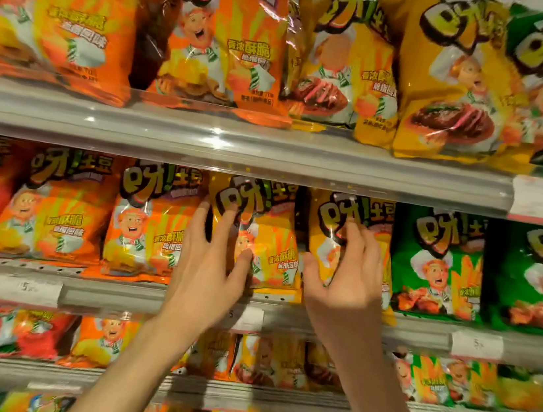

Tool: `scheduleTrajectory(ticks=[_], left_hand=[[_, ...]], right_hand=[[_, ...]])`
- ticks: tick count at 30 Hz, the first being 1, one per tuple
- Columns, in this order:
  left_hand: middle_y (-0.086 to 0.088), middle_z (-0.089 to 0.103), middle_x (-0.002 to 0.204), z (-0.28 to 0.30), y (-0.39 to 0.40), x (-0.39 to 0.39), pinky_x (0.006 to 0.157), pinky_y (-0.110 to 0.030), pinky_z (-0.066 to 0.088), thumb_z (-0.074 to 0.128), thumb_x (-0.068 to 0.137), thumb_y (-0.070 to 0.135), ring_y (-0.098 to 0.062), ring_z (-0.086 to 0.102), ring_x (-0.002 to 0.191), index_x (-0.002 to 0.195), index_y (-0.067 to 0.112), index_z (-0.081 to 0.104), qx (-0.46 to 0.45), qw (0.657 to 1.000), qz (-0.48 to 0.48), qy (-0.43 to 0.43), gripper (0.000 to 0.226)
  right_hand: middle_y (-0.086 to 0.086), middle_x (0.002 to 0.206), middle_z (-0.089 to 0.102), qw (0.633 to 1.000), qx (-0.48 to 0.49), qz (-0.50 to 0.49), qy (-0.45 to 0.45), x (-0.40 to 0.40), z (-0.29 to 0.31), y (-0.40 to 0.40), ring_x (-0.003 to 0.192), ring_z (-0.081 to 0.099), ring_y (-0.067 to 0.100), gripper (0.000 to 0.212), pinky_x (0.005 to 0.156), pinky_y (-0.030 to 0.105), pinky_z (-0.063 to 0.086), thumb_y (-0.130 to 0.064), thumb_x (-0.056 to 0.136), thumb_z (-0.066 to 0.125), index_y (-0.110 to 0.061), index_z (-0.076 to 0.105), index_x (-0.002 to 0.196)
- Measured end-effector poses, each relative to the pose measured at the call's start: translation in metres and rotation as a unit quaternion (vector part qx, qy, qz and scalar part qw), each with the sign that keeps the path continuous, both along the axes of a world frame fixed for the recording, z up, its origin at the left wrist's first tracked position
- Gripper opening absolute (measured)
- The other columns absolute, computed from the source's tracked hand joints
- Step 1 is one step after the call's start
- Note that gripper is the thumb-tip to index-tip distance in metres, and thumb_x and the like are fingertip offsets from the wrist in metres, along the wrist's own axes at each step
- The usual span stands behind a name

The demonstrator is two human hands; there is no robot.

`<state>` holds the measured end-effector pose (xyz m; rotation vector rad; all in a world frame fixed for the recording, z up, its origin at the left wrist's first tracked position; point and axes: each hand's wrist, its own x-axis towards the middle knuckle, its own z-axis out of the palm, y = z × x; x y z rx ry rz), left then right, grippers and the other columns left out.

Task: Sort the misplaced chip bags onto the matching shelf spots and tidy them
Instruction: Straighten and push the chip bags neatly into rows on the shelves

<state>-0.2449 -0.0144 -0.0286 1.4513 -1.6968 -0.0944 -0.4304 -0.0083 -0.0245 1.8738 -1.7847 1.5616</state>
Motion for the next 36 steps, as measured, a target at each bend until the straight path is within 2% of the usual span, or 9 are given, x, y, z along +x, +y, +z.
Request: scheduleTrajectory(ticks=[3, 7, 13, 17, 20, 24, 28, 31, 36], left_hand=[[-0.009, -0.001, 0.167, 0.005, 0.000, -0.002, 0.118, -0.040, 0.022, 0.056, 0.098, 0.042, -0.027, 0.006, 0.155, 0.158, 0.030, 0.019, 0.051, 0.999, -0.002, 0.007, 0.071], [-0.007, -0.002, 0.167, 0.016, 0.000, 0.003, 0.117, -0.036, 0.026, 0.061, 0.096, 0.040, -0.030, 0.015, 0.153, 0.158, 0.033, 0.016, 0.097, 0.995, -0.019, -0.009, 0.077], [-0.004, -0.012, 0.167, 0.031, -0.009, 0.017, 0.115, -0.038, 0.032, 0.071, 0.088, 0.044, -0.034, 0.020, 0.152, 0.157, 0.037, 0.009, 0.162, 0.985, -0.045, -0.047, 0.093], [-0.002, -0.019, 0.166, 0.041, -0.022, 0.029, 0.111, -0.031, 0.033, 0.084, 0.075, 0.043, -0.030, 0.019, 0.153, 0.157, 0.040, 0.002, 0.188, 0.977, -0.080, -0.059, 0.116], [-0.002, -0.008, 0.165, 0.047, -0.031, 0.038, 0.105, -0.025, 0.033, 0.090, 0.067, 0.043, -0.025, 0.011, 0.154, 0.156, 0.044, -0.007, 0.204, 0.970, -0.107, -0.079, 0.132], [0.000, -0.021, 0.166, 0.051, -0.036, 0.047, 0.113, -0.028, 0.029, 0.093, 0.061, 0.045, -0.023, 0.008, 0.155, 0.154, 0.047, -0.012, 0.214, 0.964, -0.119, -0.101, 0.140], [-0.003, -0.023, 0.165, 0.054, -0.039, 0.048, 0.117, -0.030, 0.026, 0.092, 0.061, 0.049, -0.026, 0.006, 0.155, 0.157, 0.035, -0.014, 0.227, 0.957, -0.115, -0.141, 0.144], [-0.005, -0.022, 0.166, 0.057, -0.039, 0.047, 0.118, -0.032, 0.029, 0.092, 0.060, 0.051, -0.027, 0.008, 0.155, 0.158, 0.028, -0.013, 0.225, 0.954, -0.110, -0.163, 0.146], [0.002, -0.035, 0.161, 0.053, -0.038, 0.052, 0.115, -0.031, 0.033, 0.092, 0.059, 0.053, -0.028, 0.013, 0.154, 0.154, 0.037, -0.022, 0.212, 0.956, -0.114, -0.170, 0.149]], right_hand=[[0.011, 0.144, 0.045, 0.993, 0.047, 0.069, 0.079, 0.000, 0.015, -0.002, 0.132, 0.043, 0.025, 0.063, 0.109, 0.039, 0.041, -0.034, 0.093, 0.062, -0.011, 0.041, 0.148], [0.001, 0.156, 0.029, 0.956, 0.163, 0.156, 0.187, 0.005, 0.037, -0.008, 0.145, 0.029, 0.019, 0.074, 0.117, 0.030, 0.026, -0.035, 0.099, 0.059, -0.024, 0.017, 0.159], [0.003, 0.168, 0.008, 0.915, 0.317, 0.207, 0.138, 0.021, 0.049, -0.028, 0.149, 0.029, 0.026, 0.110, 0.110, 0.034, 0.033, -0.039, 0.087, 0.076, -0.027, -0.005, 0.160], [0.006, 0.170, -0.005, 0.901, 0.349, 0.201, 0.162, 0.021, 0.051, -0.037, 0.151, 0.026, 0.025, 0.124, 0.112, 0.032, 0.034, -0.040, 0.081, 0.082, -0.027, -0.013, 0.159], [0.006, 0.169, -0.008, 0.894, 0.354, 0.200, 0.187, 0.018, 0.052, -0.034, 0.147, 0.034, 0.028, 0.129, 0.108, 0.033, 0.038, -0.040, 0.079, 0.083, -0.030, -0.018, 0.158], [0.010, 0.169, -0.011, 0.888, 0.364, 0.193, 0.206, 0.019, 0.060, -0.042, 0.153, 0.023, 0.028, 0.137, 0.115, 0.036, 0.036, -0.040, 0.075, 0.087, -0.030, -0.024, 0.156], [0.004, 0.170, -0.008, 0.876, 0.385, 0.214, 0.199, 0.018, 0.068, -0.052, 0.156, 0.011, 0.021, 0.138, 0.117, 0.028, 0.026, -0.040, 0.073, 0.089, -0.027, -0.020, 0.158], [0.008, 0.166, 0.018, 0.876, 0.387, 0.204, 0.203, 0.017, 0.068, -0.052, 0.149, 0.027, 0.023, 0.129, 0.106, 0.025, 0.033, -0.042, 0.072, 0.089, -0.024, -0.001, 0.162], [0.005, 0.167, 0.014, 0.885, 0.374, 0.185, 0.208, 0.019, 0.064, -0.045, 0.150, 0.026, 0.022, 0.128, 0.112, 0.028, 0.033, -0.047, 0.071, 0.088, -0.017, 0.003, 0.161]])
